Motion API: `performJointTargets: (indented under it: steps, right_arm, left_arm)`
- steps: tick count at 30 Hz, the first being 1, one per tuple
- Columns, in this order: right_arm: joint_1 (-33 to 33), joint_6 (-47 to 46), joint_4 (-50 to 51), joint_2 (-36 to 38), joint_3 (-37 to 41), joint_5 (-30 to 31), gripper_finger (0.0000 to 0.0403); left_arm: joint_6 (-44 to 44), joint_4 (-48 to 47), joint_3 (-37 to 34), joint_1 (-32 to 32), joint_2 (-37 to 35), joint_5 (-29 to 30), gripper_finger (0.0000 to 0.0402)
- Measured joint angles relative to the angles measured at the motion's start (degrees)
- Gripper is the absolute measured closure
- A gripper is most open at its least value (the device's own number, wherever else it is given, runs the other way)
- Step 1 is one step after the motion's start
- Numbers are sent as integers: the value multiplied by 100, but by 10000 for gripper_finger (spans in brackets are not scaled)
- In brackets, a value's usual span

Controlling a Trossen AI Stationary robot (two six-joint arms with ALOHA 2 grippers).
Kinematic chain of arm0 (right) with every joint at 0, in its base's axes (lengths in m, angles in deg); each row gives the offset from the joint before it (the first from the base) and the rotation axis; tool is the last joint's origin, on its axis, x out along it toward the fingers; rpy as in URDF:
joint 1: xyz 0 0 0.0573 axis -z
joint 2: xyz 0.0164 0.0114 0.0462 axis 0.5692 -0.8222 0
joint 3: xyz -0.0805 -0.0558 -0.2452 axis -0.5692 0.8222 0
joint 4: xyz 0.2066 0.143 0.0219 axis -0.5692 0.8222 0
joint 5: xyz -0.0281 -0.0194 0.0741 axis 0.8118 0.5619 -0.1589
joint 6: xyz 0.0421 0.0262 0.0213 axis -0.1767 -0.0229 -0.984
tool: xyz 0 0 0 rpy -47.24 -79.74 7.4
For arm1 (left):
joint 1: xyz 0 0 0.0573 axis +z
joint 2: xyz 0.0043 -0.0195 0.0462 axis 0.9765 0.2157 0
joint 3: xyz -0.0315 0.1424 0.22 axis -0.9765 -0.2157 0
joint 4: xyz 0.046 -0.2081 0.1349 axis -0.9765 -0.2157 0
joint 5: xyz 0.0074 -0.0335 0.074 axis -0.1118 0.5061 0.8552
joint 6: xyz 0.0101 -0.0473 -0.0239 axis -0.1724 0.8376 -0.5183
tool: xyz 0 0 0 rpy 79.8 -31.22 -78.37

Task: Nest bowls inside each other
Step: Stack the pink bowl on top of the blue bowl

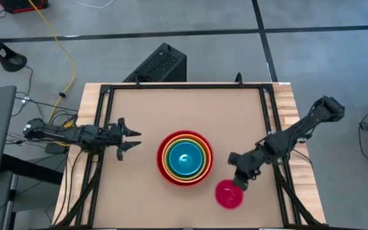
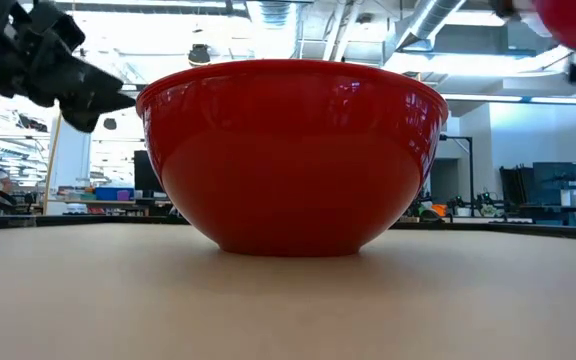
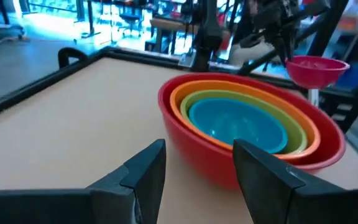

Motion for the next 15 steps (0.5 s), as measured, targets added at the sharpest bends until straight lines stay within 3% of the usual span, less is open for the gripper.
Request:
performJointTargets:
  steps: [8, 15]
  right_arm:
    - [1093, 38, 73, -215, -833, 1482, 402]
    - [2007, 786, -256, -1117, -1228, 1650, 403]
  left_arm:
    - [174, 243, -520, 0, -585, -82, 226]
    - [271, 238, -518, 0, -601, 6, 226]
